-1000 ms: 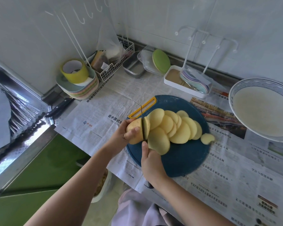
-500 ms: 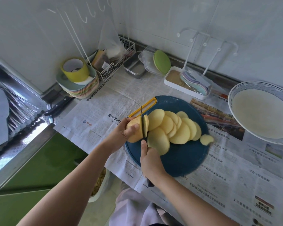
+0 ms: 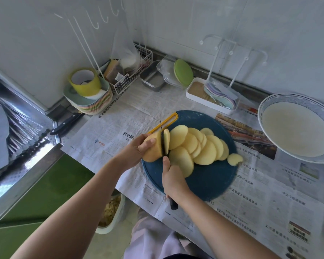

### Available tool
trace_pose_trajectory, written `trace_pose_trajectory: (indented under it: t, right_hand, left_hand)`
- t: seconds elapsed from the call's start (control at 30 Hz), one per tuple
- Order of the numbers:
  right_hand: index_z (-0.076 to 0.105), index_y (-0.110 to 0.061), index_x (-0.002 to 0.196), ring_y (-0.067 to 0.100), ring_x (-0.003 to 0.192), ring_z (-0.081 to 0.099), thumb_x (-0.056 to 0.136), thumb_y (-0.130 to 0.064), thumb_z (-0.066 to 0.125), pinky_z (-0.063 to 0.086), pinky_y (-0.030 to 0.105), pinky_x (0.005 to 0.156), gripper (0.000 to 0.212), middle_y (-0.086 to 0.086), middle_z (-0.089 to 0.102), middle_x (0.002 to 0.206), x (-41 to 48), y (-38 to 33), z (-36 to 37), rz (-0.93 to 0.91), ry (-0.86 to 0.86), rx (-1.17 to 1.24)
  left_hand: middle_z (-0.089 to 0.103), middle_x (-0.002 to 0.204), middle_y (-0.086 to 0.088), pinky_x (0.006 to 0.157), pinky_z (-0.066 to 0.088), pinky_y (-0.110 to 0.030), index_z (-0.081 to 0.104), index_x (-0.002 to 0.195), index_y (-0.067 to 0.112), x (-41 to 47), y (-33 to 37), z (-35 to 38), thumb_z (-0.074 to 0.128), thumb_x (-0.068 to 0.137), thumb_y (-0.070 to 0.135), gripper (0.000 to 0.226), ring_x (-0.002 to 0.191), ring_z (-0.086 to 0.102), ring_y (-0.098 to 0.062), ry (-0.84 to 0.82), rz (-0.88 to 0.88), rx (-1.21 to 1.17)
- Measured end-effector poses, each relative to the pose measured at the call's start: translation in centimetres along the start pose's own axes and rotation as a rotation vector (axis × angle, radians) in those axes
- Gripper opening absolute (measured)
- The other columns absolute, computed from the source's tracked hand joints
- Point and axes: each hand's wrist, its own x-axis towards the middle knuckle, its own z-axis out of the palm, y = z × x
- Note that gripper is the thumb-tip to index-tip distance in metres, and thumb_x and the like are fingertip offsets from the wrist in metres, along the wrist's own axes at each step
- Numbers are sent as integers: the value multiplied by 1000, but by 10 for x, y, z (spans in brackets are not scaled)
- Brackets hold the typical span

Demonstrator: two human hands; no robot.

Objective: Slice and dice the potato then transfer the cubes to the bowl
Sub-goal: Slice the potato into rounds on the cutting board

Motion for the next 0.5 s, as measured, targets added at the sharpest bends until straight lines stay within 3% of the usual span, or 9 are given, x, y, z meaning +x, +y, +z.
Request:
trace_pose_trajectory:
  t: [0.17, 0.27, 0.33, 0.43, 0.5]
  right_hand:
    - [42, -10, 62, 27, 62, 56, 99, -55, 27, 51, 38, 62, 60, 3, 46, 56, 4, 1, 1, 69, 22, 79]
    - [37, -10, 63, 23, 43, 42, 99, -57, 27, 39, 32, 46, 60, 4, 38, 48, 4, 6, -9, 113, -89, 316]
    - [36, -12, 67, 20, 37, 32, 99, -57, 27, 31, 25, 39, 56, 3, 32, 45, -1, 4, -22, 147, -179, 461]
    - [36, -14, 70, 18, 38, 30, 98, -60, 29, 29, 24, 38, 55, 1, 30, 46, -10, -1, -39, 102, -252, 460]
    - [35, -12, 71, 18, 39, 28, 97, -62, 29, 27, 26, 41, 56, 3, 28, 48, -20, -4, -47, 2, -239, 381]
  left_hand:
    - [60, 108, -6, 71, 52, -27, 53, 120, 17, -21, -23, 7, 82, 49, 68, 93, 94, 60, -19, 21, 44, -90]
    - [61, 111, -7, 77, 52, -33, 54, 120, 19, -29, -32, 18, 81, 51, 67, 88, 97, 61, -19, 112, 64, -153]
    - [63, 108, -6, 78, 52, -33, 56, 116, 19, -30, -33, 29, 78, 58, 57, 72, 94, 63, -17, 212, 81, -221]
    - [66, 107, -6, 79, 54, -31, 57, 115, 17, -30, -32, 41, 68, 72, 47, 53, 94, 65, -16, 342, 100, -274]
    - [65, 110, -8, 75, 54, -28, 56, 118, 15, -30, -31, 45, 68, 76, 46, 54, 95, 65, -17, 394, 89, -288]
